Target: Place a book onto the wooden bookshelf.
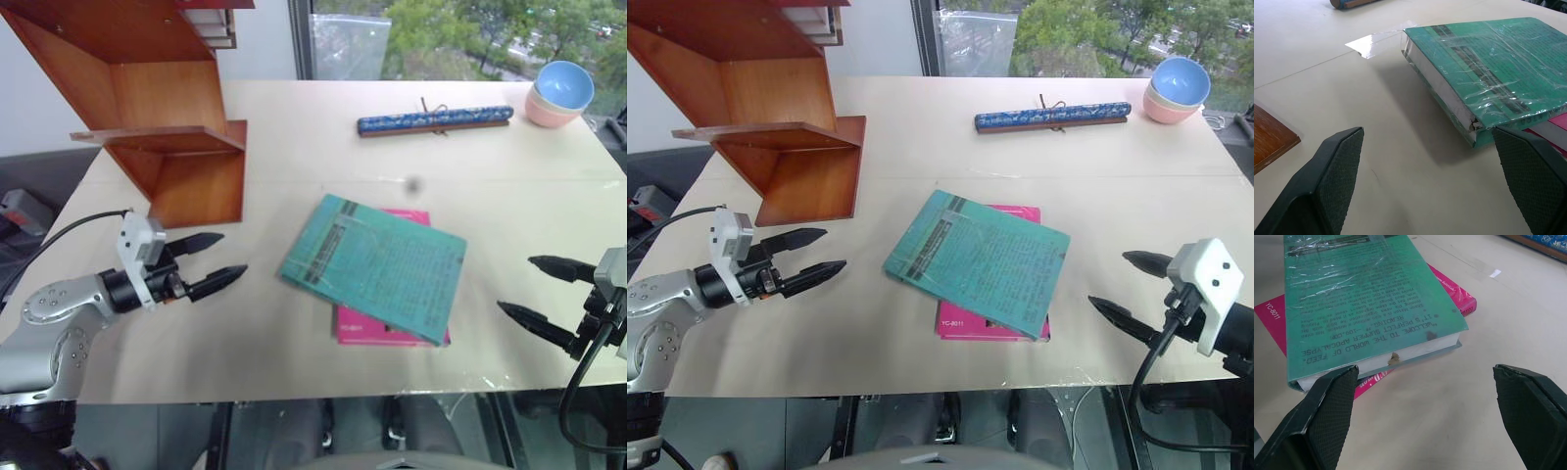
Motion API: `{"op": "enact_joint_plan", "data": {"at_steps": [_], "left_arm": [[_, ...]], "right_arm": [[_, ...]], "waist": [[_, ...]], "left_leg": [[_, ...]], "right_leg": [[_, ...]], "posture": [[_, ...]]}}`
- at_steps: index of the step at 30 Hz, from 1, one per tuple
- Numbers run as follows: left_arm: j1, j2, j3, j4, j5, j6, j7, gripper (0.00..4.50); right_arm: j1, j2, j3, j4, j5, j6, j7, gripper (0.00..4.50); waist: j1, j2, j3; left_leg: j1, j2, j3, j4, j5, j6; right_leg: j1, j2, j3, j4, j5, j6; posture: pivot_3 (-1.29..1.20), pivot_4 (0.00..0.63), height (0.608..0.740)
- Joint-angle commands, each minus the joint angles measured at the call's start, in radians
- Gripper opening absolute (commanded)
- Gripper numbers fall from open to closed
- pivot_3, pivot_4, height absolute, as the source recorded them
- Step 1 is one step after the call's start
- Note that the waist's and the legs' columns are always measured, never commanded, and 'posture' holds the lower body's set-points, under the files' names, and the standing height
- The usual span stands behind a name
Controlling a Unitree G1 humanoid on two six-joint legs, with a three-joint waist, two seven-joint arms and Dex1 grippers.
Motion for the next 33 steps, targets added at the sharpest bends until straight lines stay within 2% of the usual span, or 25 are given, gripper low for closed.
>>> {"op": "enact_joint_plan", "data": {"at_steps": [1,2,3,4,9,11,12,16,20,33], "left_arm": [[0.002,0.011,0.027,-0.011,-0.031,-0.009,-0.040,4.39],[0.003,0.004,0.036,-0.017,-0.062,-0.011,-0.073,4.39],[0.004,-0.001,0.042,-0.021,-0.085,-0.011,-0.097,4.50],[0.005,-0.002,0.045,-0.024,-0.105,-0.007,-0.119,4.50],[0.018,0.009,0.039,-0.041,-0.150,0.010,-0.181,4.50],[0.030,0.019,0.031,-0.055,-0.161,0.019,-0.211,4.50],[0.041,0.027,0.024,-0.066,-0.165,0.026,-0.229,4.50],[0.072,0.035,0.005,-0.094,-0.158,0.032,-0.261,4.50],[0.089,0.034,0.007,-0.109,-0.160,0.046,-0.260,4.50],[0.154,0.024,0.028,-0.185,-0.193,0.140,-0.184,4.50]], "right_arm": [[-0.006,0.004,0.006,-0.003,-0.023,-0.037,-0.002,4.50],[-0.012,0.004,0.019,0.001,-0.034,-0.042,-0.008,4.50],[-0.016,0.004,0.028,0.004,-0.042,-0.046,-0.012,3.98],[-0.025,0.000,0.039,0.010,-0.043,-0.038,-0.018,3.81],[-0.056,-0.028,0.094,0.021,-0.046,-0.012,-0.016,1.34],[-0.076,-0.037,0.153,0.019,-0.070,-0.008,-0.032,0.31],[-0.086,-0.041,0.199,0.016,-0.085,-0.003,-0.041,0.07],[-0.129,-0.027,0.371,0.012,-0.151,0.004,-0.084,0.07],[-0.159,-0.003,0.489,-0.004,-0.183,0.012,-0.113,0.07],[-0.302,0.111,0.648,-0.004,-0.136,0.048,-0.138,0.07]], "waist": [[0.000,0.000,0.000],[0.000,0.000,0.000],[-0.001,0.000,0.000],[-0.001,0.000,0.000],[-0.001,0.000,0.000],[-0.001,0.000,0.000],[-0.002,0.000,0.000],[-0.002,0.000,0.000],[-0.001,0.000,0.000],[-0.002,0.000,0.000]], "left_leg": [[0.000,0.000,0.000,0.000,0.000,0.000],[0.000,0.000,0.000,0.000,0.000,0.000],[0.000,0.000,0.000,0.000,0.000,0.000],[0.000,0.000,0.000,0.000,0.000,0.000],[0.000,0.000,0.000,0.000,0.000,0.000],[0.000,0.000,0.000,0.000,0.000,0.000],[0.000,0.000,0.000,0.000,0.000,0.000],[0.001,0.000,0.001,0.000,0.000,0.000],[0.000,0.000,0.000,0.000,0.000,0.000],[0.000,0.000,0.000,0.000,0.000,0.000]], "right_leg": [[0.000,0.000,0.000,0.000,0.000,0.000],[0.000,0.000,0.000,0.000,0.000,0.000],[0.000,0.000,0.000,0.000,0.000,0.000],[0.000,0.000,0.000,0.000,0.000,0.000],[0.000,0.000,0.000,0.000,0.000,0.000],[0.000,0.000,0.000,0.000,0.000,0.000],[0.000,0.000,0.000,0.000,0.000,0.000],[0.000,0.000,0.000,0.000,0.000,0.000],[0.000,0.000,0.000,0.000,0.000,0.000],[-0.001,0.000,0.000,0.000,0.000,0.000]], "posture": [[0.00,0.150,0.740],[0.00,0.150,0.740],[0.00,0.150,0.740],[0.00,0.150,0.740],[0.00,0.150,0.740],[0.00,0.150,0.740],[0.00,0.150,0.740],[0.00,0.150,0.740],[0.00,0.150,0.740],[0.00,0.150,0.740]]}}
